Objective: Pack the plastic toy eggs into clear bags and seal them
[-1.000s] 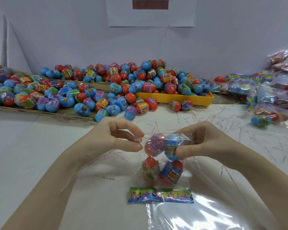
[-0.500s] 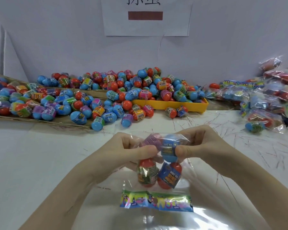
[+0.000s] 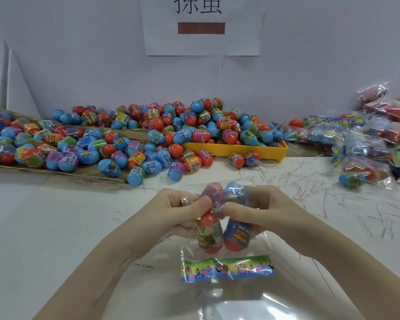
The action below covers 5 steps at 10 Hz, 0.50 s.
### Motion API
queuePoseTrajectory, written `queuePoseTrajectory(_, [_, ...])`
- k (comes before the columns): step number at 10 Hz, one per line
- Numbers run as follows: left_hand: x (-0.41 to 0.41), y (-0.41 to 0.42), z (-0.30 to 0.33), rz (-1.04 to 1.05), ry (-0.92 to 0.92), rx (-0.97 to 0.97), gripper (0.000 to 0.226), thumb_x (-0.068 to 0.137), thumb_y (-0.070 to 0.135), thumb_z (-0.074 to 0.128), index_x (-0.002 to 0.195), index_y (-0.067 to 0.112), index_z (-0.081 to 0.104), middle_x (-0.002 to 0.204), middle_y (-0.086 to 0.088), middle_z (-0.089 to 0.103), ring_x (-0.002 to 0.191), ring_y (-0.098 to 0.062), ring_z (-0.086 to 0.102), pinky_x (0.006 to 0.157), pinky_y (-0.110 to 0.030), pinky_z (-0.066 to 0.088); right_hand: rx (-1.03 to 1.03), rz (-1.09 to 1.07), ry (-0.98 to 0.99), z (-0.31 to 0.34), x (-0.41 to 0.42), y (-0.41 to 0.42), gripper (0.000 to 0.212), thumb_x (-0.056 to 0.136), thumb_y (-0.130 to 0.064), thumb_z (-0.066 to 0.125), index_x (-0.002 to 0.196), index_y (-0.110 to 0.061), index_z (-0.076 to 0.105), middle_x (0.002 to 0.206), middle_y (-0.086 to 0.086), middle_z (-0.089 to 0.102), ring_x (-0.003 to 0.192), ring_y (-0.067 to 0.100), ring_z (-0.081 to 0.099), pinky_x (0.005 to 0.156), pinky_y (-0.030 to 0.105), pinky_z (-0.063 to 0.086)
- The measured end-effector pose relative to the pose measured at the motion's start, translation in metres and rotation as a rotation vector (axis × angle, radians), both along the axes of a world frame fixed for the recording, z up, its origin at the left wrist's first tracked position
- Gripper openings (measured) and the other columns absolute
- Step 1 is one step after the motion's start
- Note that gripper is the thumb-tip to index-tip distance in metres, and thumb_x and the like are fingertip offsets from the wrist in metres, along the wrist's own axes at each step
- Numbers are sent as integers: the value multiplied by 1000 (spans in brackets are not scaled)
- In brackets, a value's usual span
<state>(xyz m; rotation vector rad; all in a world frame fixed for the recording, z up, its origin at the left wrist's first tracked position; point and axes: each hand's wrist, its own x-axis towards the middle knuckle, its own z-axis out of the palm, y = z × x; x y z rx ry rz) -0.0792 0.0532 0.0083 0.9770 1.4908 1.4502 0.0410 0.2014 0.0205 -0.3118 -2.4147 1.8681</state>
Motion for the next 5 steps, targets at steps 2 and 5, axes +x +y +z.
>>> queuePoseTrajectory(2, [-7,5,-10,470,121,23,57,62,66,39,82,23,71,67,4,72,51,-15,67,43,-17,49,-151,5,-92,21,11,19,12,55,-21,84,61,-25,75,66,0,72,59,11,67,54,25,55])
queuePoseTrajectory(5, [-8,1,-30,829,742,35,49,76,55,39,42,25,58,36,13,49,50,-4,52,51,-25,31,-410,-645,290,50,32,72,37,75,-37,66,98,-9,64,99,8,68,84,13,69,72,23,56])
